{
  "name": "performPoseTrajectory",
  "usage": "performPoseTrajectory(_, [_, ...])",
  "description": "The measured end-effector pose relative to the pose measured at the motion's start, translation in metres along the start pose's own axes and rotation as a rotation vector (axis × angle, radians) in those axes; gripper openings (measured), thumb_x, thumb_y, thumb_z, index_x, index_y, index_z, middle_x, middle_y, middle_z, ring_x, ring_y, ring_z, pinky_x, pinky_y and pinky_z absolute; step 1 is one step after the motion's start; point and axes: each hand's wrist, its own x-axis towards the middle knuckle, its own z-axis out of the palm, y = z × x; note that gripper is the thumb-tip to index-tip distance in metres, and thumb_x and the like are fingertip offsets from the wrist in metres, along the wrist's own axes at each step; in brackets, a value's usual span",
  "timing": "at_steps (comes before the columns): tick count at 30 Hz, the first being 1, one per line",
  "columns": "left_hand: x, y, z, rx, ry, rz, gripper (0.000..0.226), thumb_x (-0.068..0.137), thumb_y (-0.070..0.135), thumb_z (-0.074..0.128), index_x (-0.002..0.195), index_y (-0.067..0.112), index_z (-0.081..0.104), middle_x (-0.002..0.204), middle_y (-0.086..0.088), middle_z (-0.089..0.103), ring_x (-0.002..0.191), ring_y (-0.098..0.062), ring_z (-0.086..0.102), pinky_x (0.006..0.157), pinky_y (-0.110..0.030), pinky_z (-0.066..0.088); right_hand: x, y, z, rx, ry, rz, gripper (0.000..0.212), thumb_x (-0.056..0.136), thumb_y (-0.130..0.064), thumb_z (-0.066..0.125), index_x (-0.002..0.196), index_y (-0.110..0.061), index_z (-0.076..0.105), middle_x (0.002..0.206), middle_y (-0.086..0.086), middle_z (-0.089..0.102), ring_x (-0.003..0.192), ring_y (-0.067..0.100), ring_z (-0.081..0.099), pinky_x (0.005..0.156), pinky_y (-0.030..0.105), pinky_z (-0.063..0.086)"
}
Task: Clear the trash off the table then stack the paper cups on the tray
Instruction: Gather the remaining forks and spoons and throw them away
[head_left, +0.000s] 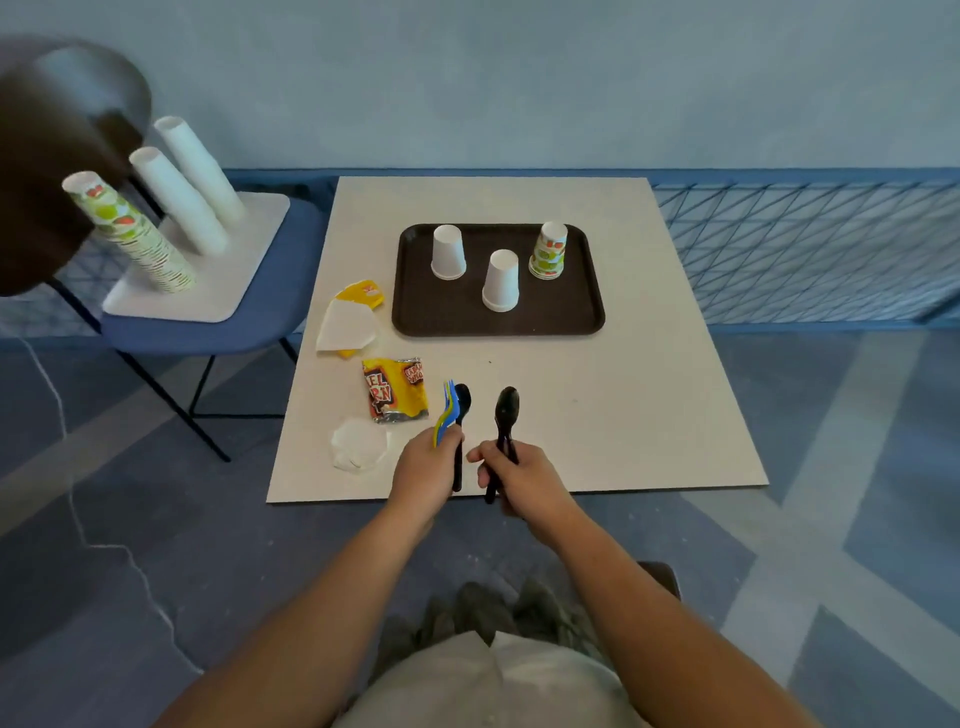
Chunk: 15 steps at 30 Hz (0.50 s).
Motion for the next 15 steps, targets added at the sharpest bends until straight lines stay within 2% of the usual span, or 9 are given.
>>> performPoseTrajectory(1, [-0.003, -0.001, 0.006, 0.041, -0.021, 0.017, 0.032, 0.102, 0.035, 0.045, 0.083, 0.011, 0.054, 0.078, -0.008, 0.055, 0.076, -0.026, 0.051, 0.069, -0.038, 0.039, -0.005, 0.005, -0.008, 0.009, 0.015, 0.008, 0.028, 0.103, -0.034, 0.052, 0.094, -0.02, 0.075, 0.072, -0.001, 0.067, 0.061, 0.016, 0.049, 0.046, 0.025, 0.035])
performPoseTrajectory(4, [-0.016, -0.007, 0.027, 0.114, -0.093, 0.041, 0.031, 0.107, 0.033, 0.04, 0.093, 0.014, 0.059, 0.091, 0.002, 0.069, 0.079, -0.02, 0.059, 0.067, -0.033, 0.042, -0.02, 0.025, -0.039, -0.015, 0.069, 0.011, 0.03, 0.106, -0.031, 0.048, 0.097, -0.017, 0.072, 0.075, 0.001, 0.072, 0.063, 0.018, 0.051, 0.05, 0.028, 0.038])
performPoseTrajectory(6, [-0.027, -0.009, 0.045, 0.136, -0.147, 0.052, 0.028, 0.109, 0.033, 0.038, 0.099, 0.014, 0.057, 0.084, 0.003, 0.07, 0.069, -0.017, 0.056, 0.062, -0.031, 0.041, -0.03, 0.04, -0.062, -0.06, 0.106, -0.007, 0.032, 0.108, -0.028, 0.044, 0.098, -0.014, 0.071, 0.076, 0.003, 0.074, 0.065, 0.02, 0.053, 0.06, 0.033, 0.044])
performPoseTrajectory(9, [-0.04, -0.012, 0.076, 0.172, -0.184, 0.078, 0.029, 0.11, 0.032, 0.037, 0.103, 0.012, 0.055, 0.072, 0.0, 0.056, 0.062, -0.016, 0.045, 0.06, -0.031, 0.036, -0.045, 0.064, -0.098, -0.098, 0.158, -0.001, 0.033, 0.109, -0.026, 0.042, 0.098, -0.01, 0.069, 0.075, 0.004, 0.075, 0.069, 0.027, 0.055, 0.065, 0.036, 0.047])
performPoseTrajectory(13, [-0.058, -0.015, 0.127, 0.093, -0.204, 0.014, 0.029, 0.108, 0.031, 0.042, 0.102, 0.009, 0.059, 0.069, -0.001, 0.046, 0.058, -0.016, 0.038, 0.058, -0.031, 0.03, -0.068, 0.088, -0.149, -0.118, 0.215, 0.049, 0.029, 0.109, -0.026, 0.043, 0.102, -0.012, 0.067, 0.077, 0.004, 0.076, 0.071, 0.021, 0.058, 0.063, 0.025, 0.046])
performPoseTrajectory(15, [-0.071, -0.013, 0.155, 0.0, -0.214, -0.05, 0.025, 0.106, 0.03, 0.045, 0.103, 0.011, 0.061, 0.065, 0.001, 0.041, 0.051, -0.015, 0.035, 0.052, -0.028, 0.027, -0.081, 0.097, -0.177, -0.124, 0.192, 0.078, 0.028, 0.109, -0.027, 0.042, 0.104, -0.013, 0.066, 0.07, 0.003, 0.072, 0.068, 0.017, 0.061, 0.065, 0.023, 0.047])
